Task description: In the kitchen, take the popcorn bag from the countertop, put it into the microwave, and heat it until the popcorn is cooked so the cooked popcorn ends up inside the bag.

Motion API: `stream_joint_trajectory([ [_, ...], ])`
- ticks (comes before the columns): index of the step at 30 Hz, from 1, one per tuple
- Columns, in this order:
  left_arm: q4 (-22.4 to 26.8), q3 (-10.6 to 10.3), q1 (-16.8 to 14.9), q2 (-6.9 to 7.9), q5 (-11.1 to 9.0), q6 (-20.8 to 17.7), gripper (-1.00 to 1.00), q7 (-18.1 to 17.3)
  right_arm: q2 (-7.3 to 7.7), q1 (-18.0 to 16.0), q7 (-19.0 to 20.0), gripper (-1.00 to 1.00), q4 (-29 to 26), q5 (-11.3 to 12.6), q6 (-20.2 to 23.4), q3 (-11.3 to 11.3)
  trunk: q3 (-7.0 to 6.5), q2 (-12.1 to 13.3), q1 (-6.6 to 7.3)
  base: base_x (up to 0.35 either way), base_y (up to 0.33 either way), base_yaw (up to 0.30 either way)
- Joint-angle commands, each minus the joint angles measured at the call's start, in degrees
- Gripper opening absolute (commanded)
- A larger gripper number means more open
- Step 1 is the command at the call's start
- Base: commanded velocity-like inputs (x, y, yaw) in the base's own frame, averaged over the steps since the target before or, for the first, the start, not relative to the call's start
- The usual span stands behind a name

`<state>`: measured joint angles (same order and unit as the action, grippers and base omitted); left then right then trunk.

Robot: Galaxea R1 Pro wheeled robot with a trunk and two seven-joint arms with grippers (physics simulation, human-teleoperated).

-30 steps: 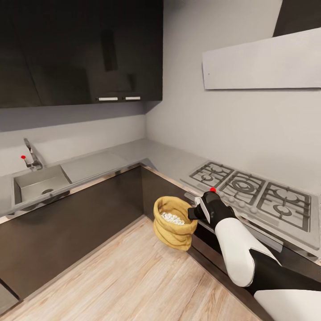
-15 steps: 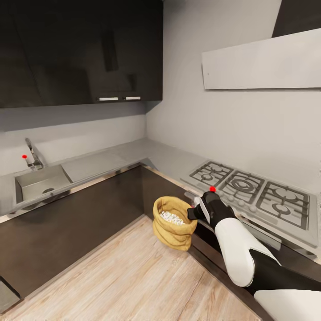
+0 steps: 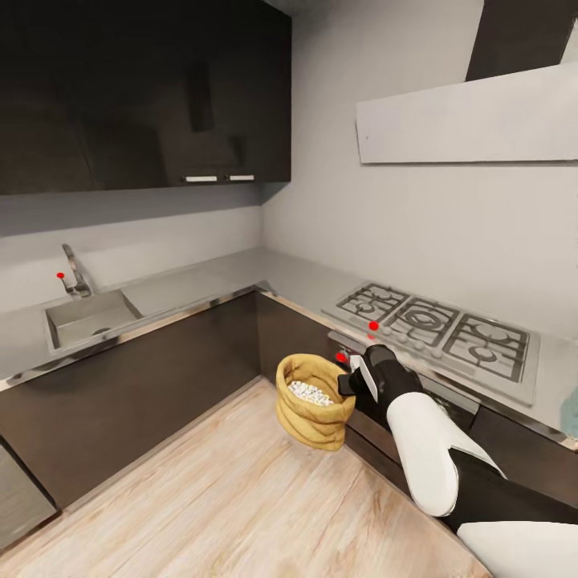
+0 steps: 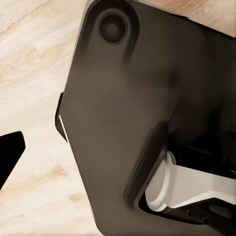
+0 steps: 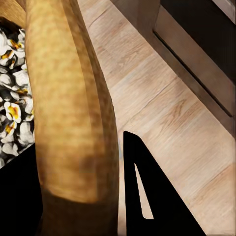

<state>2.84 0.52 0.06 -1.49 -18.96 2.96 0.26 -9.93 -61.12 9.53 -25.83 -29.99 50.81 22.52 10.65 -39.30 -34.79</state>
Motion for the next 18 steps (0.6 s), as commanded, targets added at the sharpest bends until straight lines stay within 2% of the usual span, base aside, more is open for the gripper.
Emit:
stream_joint_trajectory([
  [1,0.1,0.0,0.0,-0.01,-0.3,0.1,1.00,-0.1,-0.07,0.0,0.4,-1.00,-0.1,-0.6,0.2,0.4,0.01,-0.1,0.00,-0.066,0.000,-0.119],
  [10,0.1,-0.2,0.0,0.00,-0.2,0.1,1.00,-0.3,-0.07,0.0,0.4,-1.00,-0.1,-0.6,0.2,0.4,-0.69,-0.1,0.00,-0.006,0.000,-0.122],
  [18,0.1,-0.3,0.0,0.00,-0.1,0.1,1.00,-0.3,-0.07,0.0,0.7,-1.00,-0.1,-0.4,0.2,0.4,-0.74,-0.1,0.00,-0.003,0.000,-0.009],
])
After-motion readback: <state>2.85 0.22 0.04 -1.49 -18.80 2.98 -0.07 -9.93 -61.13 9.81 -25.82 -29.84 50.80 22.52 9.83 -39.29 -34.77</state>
